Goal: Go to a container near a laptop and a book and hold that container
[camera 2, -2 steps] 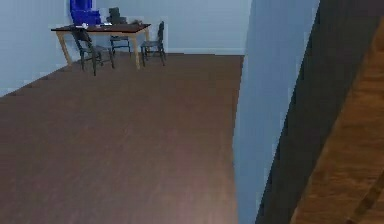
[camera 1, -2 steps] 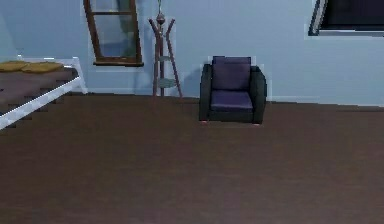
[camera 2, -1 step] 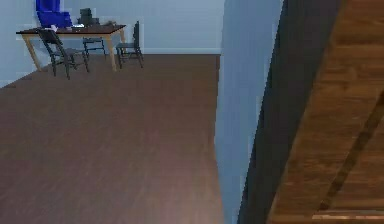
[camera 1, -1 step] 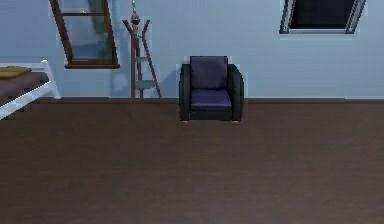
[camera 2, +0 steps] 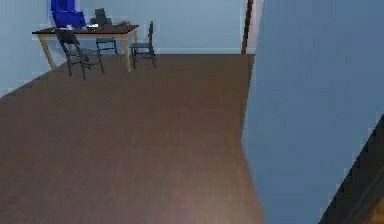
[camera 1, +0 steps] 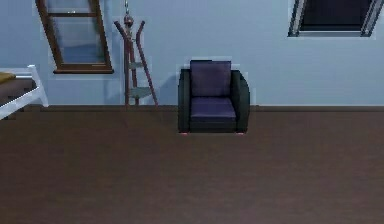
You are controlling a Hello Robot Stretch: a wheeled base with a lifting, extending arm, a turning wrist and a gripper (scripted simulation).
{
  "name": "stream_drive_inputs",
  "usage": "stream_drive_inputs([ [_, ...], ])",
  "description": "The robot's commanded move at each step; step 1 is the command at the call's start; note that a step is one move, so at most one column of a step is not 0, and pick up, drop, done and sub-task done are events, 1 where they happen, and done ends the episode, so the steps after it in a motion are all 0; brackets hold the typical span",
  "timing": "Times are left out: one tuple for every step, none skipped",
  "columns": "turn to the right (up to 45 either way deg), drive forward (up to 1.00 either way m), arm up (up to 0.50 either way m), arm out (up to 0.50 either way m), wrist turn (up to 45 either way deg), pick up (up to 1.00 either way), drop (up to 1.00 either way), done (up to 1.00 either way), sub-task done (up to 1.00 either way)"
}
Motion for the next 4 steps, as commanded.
stream_drive_inputs([
  [45.0,0.00,0.00,0.00,0.0,0.00,0.00,0.00,0.00],
  [9.0,0.00,0.00,0.00,0.0,0.00,0.00,0.00,0.00],
  [0.0,1.00,0.00,0.00,0.0,0.00,0.00,0.00,0.00],
  [0.0,1.00,0.00,0.00,0.0,0.00,0.00,0.00,0.00],
])
